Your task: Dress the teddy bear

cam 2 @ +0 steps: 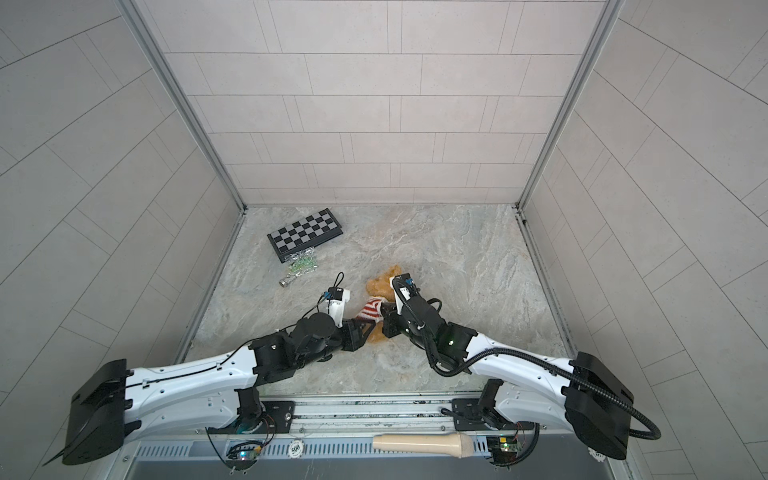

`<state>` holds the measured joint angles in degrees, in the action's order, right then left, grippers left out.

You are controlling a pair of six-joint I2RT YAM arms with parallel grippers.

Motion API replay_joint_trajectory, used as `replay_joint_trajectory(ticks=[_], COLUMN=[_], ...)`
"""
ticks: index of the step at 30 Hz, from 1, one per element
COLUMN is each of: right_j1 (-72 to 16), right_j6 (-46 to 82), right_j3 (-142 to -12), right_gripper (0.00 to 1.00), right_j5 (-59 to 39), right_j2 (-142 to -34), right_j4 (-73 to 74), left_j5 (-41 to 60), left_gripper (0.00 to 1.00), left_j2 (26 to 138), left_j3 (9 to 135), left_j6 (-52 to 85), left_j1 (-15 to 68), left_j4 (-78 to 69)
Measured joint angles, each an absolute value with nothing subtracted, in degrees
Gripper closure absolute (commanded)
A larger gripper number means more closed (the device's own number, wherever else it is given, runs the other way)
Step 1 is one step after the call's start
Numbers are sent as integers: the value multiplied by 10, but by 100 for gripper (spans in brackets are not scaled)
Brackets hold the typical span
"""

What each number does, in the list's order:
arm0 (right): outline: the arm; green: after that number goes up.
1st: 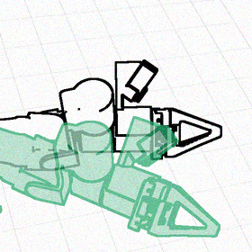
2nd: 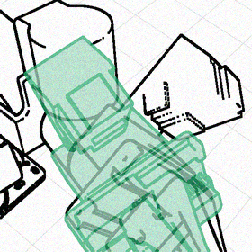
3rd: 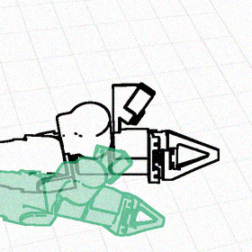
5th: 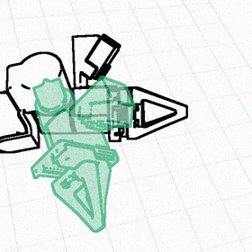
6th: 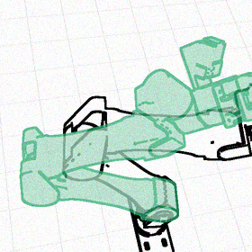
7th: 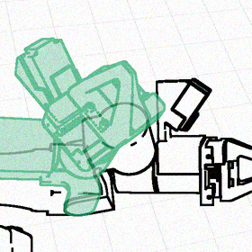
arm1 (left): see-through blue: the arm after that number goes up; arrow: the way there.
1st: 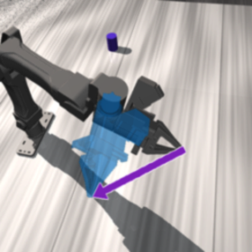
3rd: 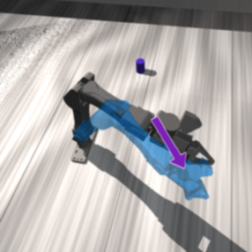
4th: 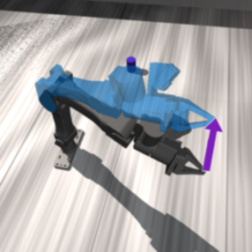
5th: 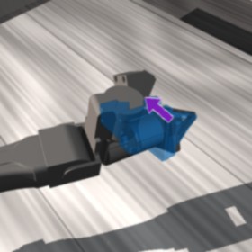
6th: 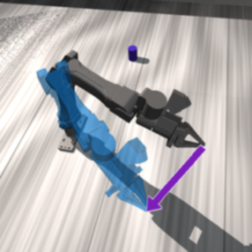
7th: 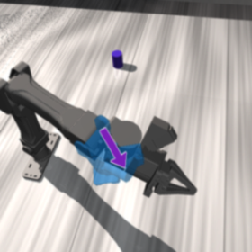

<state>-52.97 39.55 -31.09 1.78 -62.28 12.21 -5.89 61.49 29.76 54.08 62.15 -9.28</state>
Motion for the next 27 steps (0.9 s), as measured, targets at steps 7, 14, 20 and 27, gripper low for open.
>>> replay_joint_trajectory(ticks=[7,14,20,27], right_j1=[-530,-532,-533,-535], right_j6=[407,411,404,360], right_j3=[-302,-284,-283,-307], right_gripper=[100,100,100,100], right_j5=[17,17,15,-27], right_j2=[-610,-577,-550,-543], right_j4=[120,108,82,40], left_j5=[-63,-51,-27,21], left_gripper=[81,100,100,100], left_j2=[661,657,616,557], left_j3=[293,281,252,215], left_j6=[542,538,540,535], left_j1=[601,593,558,498], left_j4=[-143,-165,-164,-152])
